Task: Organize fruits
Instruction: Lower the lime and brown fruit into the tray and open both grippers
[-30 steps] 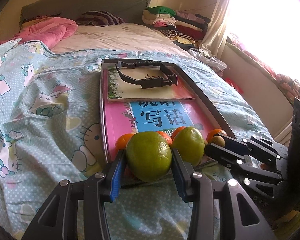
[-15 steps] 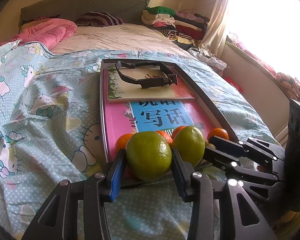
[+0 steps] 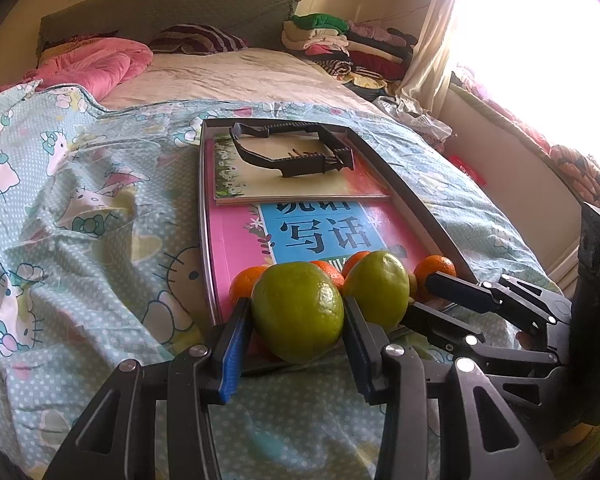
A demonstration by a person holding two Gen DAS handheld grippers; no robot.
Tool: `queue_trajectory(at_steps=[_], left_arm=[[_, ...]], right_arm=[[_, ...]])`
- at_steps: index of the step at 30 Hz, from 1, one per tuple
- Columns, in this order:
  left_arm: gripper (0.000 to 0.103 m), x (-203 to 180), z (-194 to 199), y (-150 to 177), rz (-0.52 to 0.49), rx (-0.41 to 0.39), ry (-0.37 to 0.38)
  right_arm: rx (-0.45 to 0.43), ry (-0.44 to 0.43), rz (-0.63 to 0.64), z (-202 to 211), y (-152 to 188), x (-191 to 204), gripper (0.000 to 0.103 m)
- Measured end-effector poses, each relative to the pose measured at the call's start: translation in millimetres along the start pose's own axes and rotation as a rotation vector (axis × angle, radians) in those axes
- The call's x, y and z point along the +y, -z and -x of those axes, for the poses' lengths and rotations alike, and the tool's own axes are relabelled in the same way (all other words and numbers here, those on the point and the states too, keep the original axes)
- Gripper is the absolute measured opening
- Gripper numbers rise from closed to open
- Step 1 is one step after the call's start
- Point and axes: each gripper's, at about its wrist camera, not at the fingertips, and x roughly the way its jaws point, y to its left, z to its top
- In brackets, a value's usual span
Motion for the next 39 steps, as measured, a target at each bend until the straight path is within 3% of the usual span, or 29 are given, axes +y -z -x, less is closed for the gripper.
queue_trajectory(at_steps=[29, 39], left_arm=[[0.061, -1, 3, 0, -0.012, -0.011, -0.007], [0.069, -4, 12, 0, -0.022, -0.043, 0.017]], right_arm=[[0.010, -0.004, 0.001, 4, 1, 4, 0.047], [-0.006, 0.012, -0.023, 10, -1, -2, 0.054]])
